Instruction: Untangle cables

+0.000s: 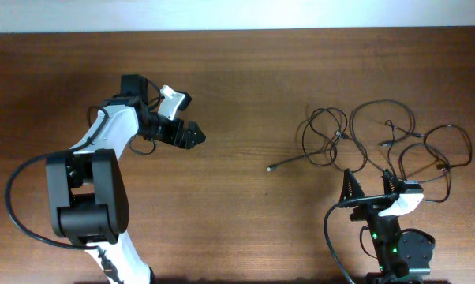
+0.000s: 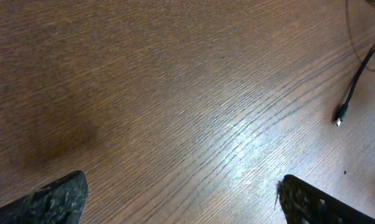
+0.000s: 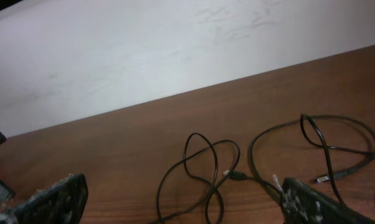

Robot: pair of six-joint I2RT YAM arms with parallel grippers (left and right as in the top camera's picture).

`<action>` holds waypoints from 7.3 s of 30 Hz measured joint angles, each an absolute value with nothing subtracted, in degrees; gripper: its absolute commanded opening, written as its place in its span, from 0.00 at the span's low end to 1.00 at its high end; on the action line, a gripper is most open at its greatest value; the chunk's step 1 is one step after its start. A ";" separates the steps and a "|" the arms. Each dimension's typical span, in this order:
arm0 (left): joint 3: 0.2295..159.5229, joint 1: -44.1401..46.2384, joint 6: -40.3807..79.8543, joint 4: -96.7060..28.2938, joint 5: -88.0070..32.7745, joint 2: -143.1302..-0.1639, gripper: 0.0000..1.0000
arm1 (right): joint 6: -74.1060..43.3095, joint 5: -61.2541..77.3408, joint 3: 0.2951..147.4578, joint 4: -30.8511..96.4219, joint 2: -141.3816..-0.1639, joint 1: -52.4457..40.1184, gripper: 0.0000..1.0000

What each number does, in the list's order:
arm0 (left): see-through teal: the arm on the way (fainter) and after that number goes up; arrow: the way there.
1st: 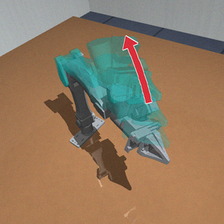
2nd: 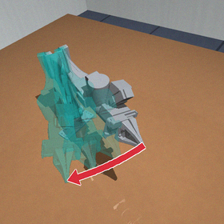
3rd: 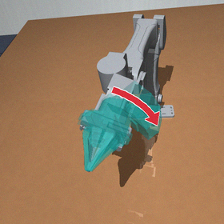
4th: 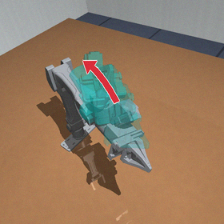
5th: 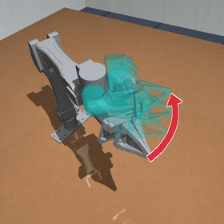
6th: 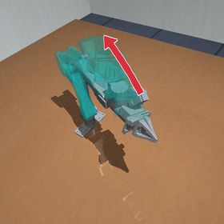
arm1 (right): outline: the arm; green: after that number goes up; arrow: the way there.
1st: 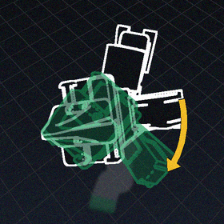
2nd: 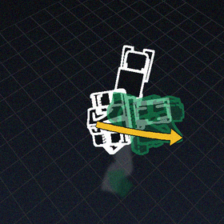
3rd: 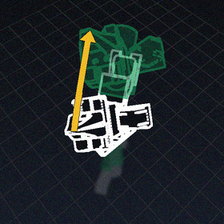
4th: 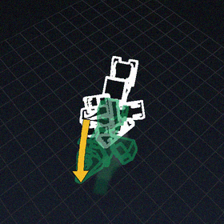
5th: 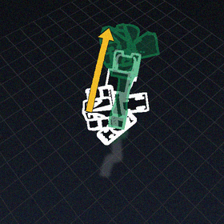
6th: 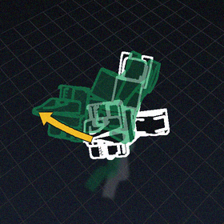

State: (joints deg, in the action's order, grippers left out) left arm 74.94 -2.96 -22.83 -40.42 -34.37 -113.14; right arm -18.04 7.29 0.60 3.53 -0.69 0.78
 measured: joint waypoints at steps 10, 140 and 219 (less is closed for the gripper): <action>74.94 -2.96 -22.83 -40.42 -34.37 -113.14 0.99 | -18.00 7.31 0.60 3.55 -2.76 0.78 0.98; 0.64 -3.01 -22.87 -2.81 -20.12 -12.71 0.99 | -2.81 -2.37 0.60 4.03 -0.62 -0.84 0.99; 0.69 -0.05 -1.43 -4.29 4.16 -0.78 0.99 | -2.83 -2.37 0.60 4.03 -0.62 -0.84 0.99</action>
State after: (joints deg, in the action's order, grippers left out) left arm 0.69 -0.05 -1.43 -4.29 4.16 -0.78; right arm -2.83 -2.37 0.60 4.03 -0.62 -0.84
